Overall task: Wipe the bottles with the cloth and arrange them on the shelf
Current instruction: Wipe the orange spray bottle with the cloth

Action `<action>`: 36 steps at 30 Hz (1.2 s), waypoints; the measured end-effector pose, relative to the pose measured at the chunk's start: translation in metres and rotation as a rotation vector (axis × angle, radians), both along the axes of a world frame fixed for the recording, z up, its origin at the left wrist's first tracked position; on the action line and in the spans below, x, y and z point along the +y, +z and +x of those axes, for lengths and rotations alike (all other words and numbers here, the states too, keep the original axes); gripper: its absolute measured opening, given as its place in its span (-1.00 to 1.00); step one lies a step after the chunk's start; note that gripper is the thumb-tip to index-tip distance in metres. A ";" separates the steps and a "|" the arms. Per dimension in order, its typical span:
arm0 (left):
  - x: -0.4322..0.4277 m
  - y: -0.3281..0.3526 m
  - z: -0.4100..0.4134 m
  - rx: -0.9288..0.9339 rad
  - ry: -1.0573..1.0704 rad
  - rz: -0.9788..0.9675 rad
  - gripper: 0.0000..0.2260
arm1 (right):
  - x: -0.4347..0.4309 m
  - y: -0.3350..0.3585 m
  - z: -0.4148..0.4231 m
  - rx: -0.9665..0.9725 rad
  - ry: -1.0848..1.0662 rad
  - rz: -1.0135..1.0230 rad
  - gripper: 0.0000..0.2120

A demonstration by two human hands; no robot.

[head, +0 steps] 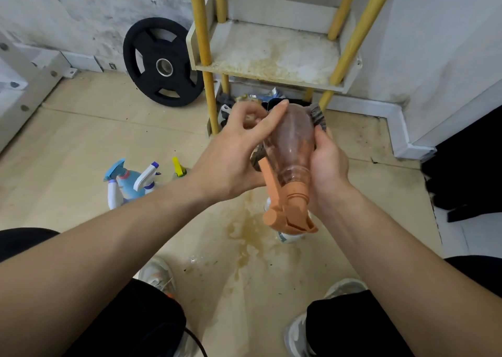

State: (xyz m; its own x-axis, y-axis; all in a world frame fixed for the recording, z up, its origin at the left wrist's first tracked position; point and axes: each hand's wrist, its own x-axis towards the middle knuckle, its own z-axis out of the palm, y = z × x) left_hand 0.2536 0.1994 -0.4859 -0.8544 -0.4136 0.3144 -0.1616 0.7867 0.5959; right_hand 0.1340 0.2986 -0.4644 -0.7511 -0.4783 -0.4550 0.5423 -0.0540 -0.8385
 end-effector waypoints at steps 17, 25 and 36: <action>-0.004 0.009 0.002 0.060 -0.109 0.024 -0.16 | 0.004 -0.001 -0.002 0.165 0.326 -0.296 -0.62; -0.005 0.007 0.010 0.084 -0.019 0.113 -0.10 | 0.009 0.003 -0.003 0.283 0.499 -0.306 -0.65; -0.010 0.011 0.009 0.014 0.168 0.334 -0.15 | 0.016 0.010 -0.006 0.370 0.489 -0.272 -0.59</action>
State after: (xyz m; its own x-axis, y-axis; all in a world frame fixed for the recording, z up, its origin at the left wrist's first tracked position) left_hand 0.2625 0.1899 -0.4747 -0.7623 -0.6297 0.1497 -0.2617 0.5115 0.8184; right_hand 0.1278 0.3142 -0.4539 -0.5017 -0.8647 -0.0242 0.2378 -0.1110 -0.9650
